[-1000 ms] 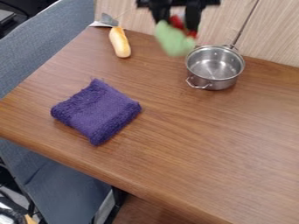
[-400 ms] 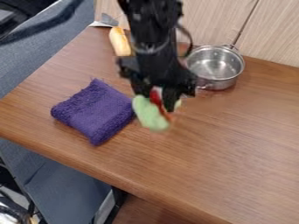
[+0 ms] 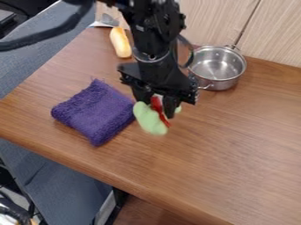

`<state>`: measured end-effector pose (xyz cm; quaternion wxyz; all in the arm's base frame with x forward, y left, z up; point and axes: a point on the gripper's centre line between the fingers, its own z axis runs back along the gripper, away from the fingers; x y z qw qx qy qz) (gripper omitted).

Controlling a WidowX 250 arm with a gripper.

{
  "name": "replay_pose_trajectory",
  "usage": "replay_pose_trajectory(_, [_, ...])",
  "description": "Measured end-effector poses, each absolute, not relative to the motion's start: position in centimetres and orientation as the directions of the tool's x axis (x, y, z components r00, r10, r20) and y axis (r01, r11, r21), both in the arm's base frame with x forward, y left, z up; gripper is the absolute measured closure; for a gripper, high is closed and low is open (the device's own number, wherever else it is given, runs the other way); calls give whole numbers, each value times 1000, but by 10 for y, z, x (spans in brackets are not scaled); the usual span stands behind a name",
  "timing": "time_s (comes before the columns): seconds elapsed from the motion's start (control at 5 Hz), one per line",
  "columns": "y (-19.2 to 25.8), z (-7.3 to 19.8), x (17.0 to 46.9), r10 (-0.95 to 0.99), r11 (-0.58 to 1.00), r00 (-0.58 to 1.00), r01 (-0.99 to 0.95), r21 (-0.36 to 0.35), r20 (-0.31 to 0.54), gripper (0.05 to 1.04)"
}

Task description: Retirou o urso verde da panela e colocou a direita do pano roxo

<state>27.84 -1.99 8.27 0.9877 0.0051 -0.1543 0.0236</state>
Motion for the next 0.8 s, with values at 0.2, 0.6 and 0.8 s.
replay_pose_trajectory(0.2, [-20, 69, 279, 16, 999, 954, -25, 26, 300, 556])
replay_pose_trajectory(0.6, [-20, 55, 280, 13, 999, 958, -23, 31, 286, 473])
replay_pose_trajectory(0.8, [-18, 47, 279, 17, 999, 965, -30, 43, 260, 168])
